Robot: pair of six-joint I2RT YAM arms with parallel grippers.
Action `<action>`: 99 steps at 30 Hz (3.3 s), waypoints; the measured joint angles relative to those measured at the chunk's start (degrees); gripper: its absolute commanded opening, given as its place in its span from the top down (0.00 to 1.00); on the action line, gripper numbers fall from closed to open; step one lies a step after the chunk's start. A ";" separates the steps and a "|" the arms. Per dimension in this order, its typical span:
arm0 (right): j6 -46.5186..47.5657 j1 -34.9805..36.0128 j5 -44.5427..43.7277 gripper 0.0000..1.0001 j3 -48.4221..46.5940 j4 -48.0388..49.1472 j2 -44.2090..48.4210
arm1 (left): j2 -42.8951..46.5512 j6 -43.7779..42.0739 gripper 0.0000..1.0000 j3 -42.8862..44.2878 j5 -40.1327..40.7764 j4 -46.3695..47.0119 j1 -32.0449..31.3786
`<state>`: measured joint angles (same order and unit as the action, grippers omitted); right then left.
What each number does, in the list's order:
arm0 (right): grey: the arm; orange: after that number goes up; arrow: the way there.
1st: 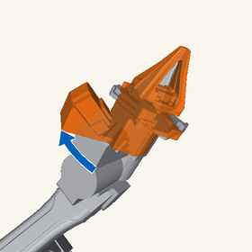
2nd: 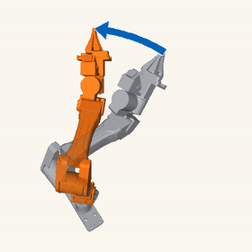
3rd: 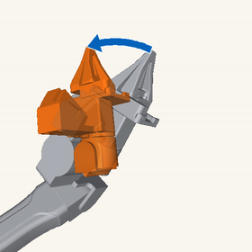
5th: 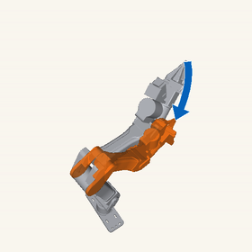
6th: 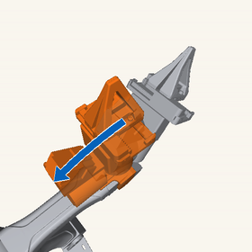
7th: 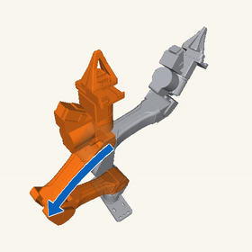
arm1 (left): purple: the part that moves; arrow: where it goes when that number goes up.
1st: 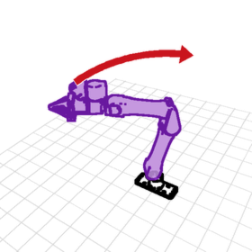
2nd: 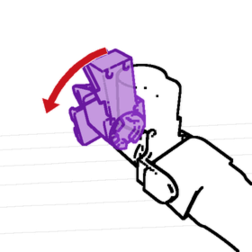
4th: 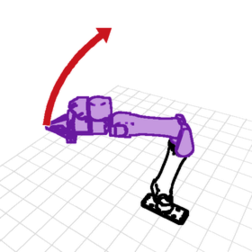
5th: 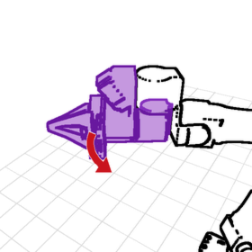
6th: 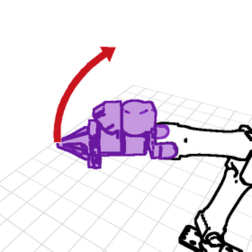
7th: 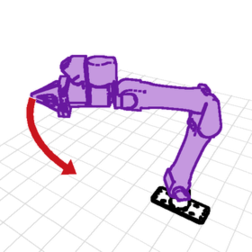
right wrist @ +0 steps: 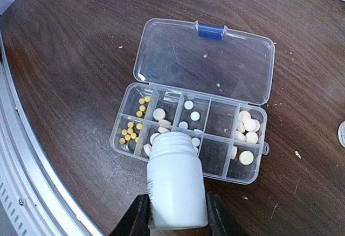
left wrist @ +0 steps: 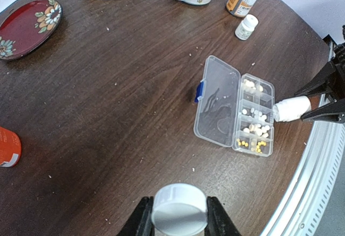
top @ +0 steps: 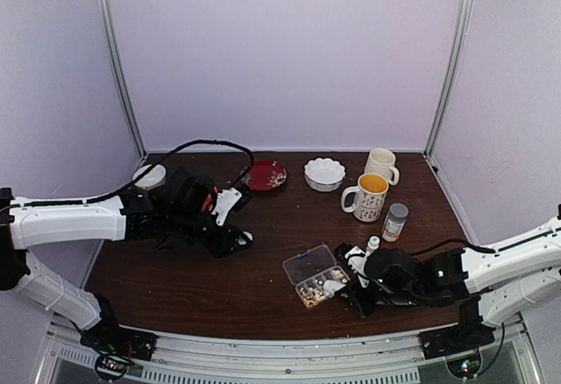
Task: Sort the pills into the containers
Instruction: Pour the pill into the compartment of the pill container, then screw the lid of the pill bottle onto the pill bottle.
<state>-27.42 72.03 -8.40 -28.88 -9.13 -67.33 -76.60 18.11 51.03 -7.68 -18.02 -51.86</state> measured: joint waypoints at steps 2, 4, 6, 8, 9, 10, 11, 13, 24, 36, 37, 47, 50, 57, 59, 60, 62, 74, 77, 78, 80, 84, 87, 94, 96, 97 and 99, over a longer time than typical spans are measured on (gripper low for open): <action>-0.07 0.00 -0.02 1.00 0.33 0.87 0.04 | 0.00 -0.02 0.91 0.00 0.02 0.00 0.00; -0.20 0.00 -0.28 1.00 1.70 2.43 0.79 | 0.00 -0.02 0.91 0.00 0.00 0.00 0.00; -0.33 0.00 -0.66 1.00 3.43 3.80 2.16 | 0.00 -0.02 0.91 0.00 0.00 0.00 0.00; -0.48 0.00 -0.96 1.00 5.09 5.31 3.89 | 0.00 -0.02 0.91 0.00 0.02 0.00 0.00; -0.52 0.00 -1.16 1.00 5.95 6.40 4.79 | 0.00 -0.02 0.91 0.00 0.00 -0.02 0.00; -0.55 0.00 -1.46 1.00 6.97 7.67 5.97 | 0.00 -0.02 0.91 0.00 0.00 0.00 0.00; -0.57 0.00 -1.70 1.00 7.67 8.57 6.88 | 0.00 0.00 0.91 0.00 0.00 0.00 0.00; -0.22 0.00 -2.16 1.00 9.44 11.43 8.94 | 0.00 -0.02 0.91 0.00 0.00 0.00 0.00; 11.58 0.00 -6.21 1.00 14.43 24.20 26.32 | 0.02 0.02 0.91 2.47 -0.57 -0.42 0.00; 41.16 -0.04 -4.63 1.00 -13.44 31.54 30.29 | 1.40 1.81 0.90 8.52 -2.67 -3.32 0.00; 42.62 -0.04 -3.74 1.00 -14.67 33.07 30.14 | 1.81 2.16 0.90 8.70 -2.91 -3.26 0.00; 50.18 -0.11 0.04 1.00 -4.57 56.17 18.25 | 7.61 6.45 0.87 10.01 -6.40 -2.97 0.00; 50.62 -0.11 0.20 1.00 -2.56 57.33 13.84 | 9.11 8.20 0.87 11.08 -8.96 -2.10 0.00; 47.69 -0.11 3.30 1.00 -1.16 59.08 8.98 | 12.39 13.07 0.87 12.28 -15.76 2.97 0.00; 46.73 -0.11 4.66 1.00 -1.22 58.93 7.89 | 12.90 14.62 0.87 12.31 -17.84 4.85 0.00; 46.45 -0.11 5.27 1.00 -1.40 58.64 7.37 | 13.00 15.45 0.87 12.31 -19.02 5.88 0.00; 45.75 -0.11 6.97 1.00 -2.45 57.81 5.88 | 12.96 17.14 0.87 12.31 -21.31 8.04 0.00; 43.69 0.02 12.92 1.00 -10.34 56.33 -0.96 | 12.17 22.95 0.85 12.31 -28.59 15.52 0.00; 43.63 0.02 13.51 1.00 -11.26 56.28 -2.01 | 12.02 23.61 0.85 12.31 -29.64 16.79 0.00; 43.60 0.02 13.60 1.00 -11.45 56.35 -2.36 | 11.91 23.85 0.85 12.31 -29.92 17.16 0.00; 43.58 0.11 13.75 1.00 -11.72 56.33 -2.91 | 11.63 24.20 0.85 12.28 -30.62 17.94 0.00; 43.56 0.11 13.77 1.00 -12.15 56.50 -3.58 | 10.82 24.61 0.85 12.28 -31.71 18.47 0.00; 43.56 0.11 13.73 1.00 -12.15 56.52 -3.65 | 10.14 24.70 0.85 12.28 -32.15 18.47 0.02; 43.58 0.11 12.76 1.00 -12.11 58.07 -3.58 | 9.97 24.68 0.85 12.28 -32.37 18.45 0.04; 43.60 0.11 12.59 1.00 -12.11 58.18 -3.61 | 9.88 24.70 0.85 12.28 -32.48 18.45 0.04; 43.60 0.11 12.57 1.00 -12.11 58.18 -3.61 | 9.84 24.70 0.85 12.28 -32.59 18.47 0.04; 43.63 0.11 12.57 1.00 -12.11 58.05 -3.61 | 9.77 24.74 0.85 12.28 -32.89 18.49 0.04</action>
<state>16.21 72.14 4.16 -40.99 48.93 -70.94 -66.83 42.85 63.31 -40.58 0.47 -51.81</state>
